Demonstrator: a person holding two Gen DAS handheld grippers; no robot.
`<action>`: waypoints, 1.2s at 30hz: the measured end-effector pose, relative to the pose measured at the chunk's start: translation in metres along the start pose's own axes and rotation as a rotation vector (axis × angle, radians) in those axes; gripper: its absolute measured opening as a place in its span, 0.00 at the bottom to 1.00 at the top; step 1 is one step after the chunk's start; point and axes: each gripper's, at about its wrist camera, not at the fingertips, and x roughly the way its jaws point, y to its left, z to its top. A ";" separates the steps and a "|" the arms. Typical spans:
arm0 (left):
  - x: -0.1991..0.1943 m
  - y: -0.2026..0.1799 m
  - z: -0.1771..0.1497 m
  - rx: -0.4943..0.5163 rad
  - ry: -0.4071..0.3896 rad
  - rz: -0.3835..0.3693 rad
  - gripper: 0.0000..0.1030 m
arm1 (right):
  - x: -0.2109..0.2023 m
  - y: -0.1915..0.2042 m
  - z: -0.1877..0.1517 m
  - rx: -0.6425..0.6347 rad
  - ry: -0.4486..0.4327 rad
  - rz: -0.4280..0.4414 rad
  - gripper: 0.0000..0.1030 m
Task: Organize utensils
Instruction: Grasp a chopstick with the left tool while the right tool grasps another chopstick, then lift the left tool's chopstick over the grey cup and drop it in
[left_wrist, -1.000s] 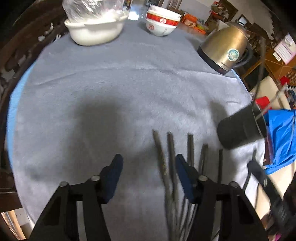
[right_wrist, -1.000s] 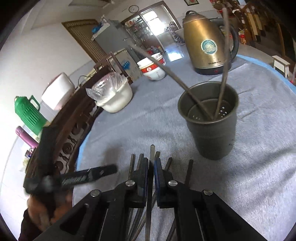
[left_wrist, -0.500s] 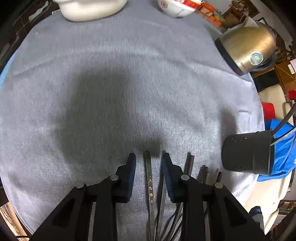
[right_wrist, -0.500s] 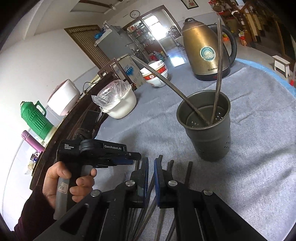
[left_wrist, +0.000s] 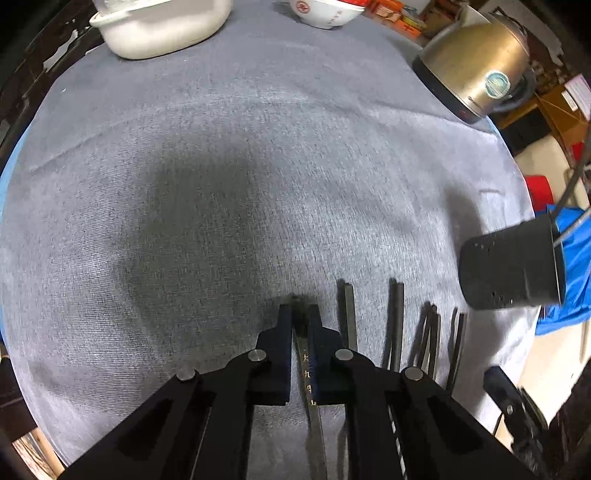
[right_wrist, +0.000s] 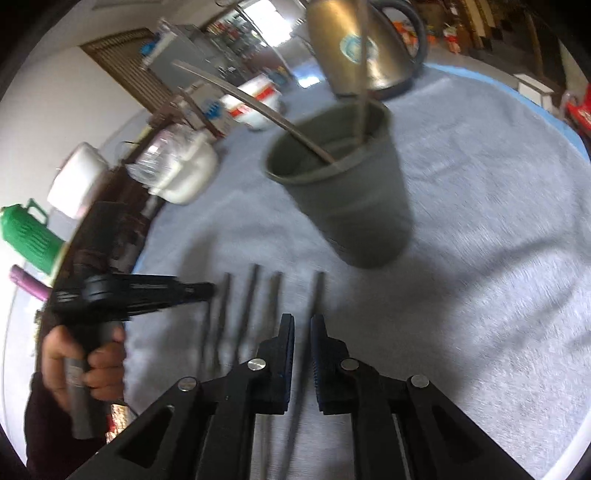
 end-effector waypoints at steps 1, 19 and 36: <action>0.000 -0.001 -0.002 0.014 0.001 -0.001 0.08 | 0.002 -0.003 0.001 0.009 0.006 -0.004 0.14; -0.012 0.032 -0.008 -0.007 0.073 -0.034 0.13 | 0.049 0.023 0.023 -0.103 0.030 -0.230 0.22; -0.020 0.044 -0.010 0.000 -0.021 0.026 0.09 | 0.036 0.027 0.018 -0.103 -0.009 -0.153 0.09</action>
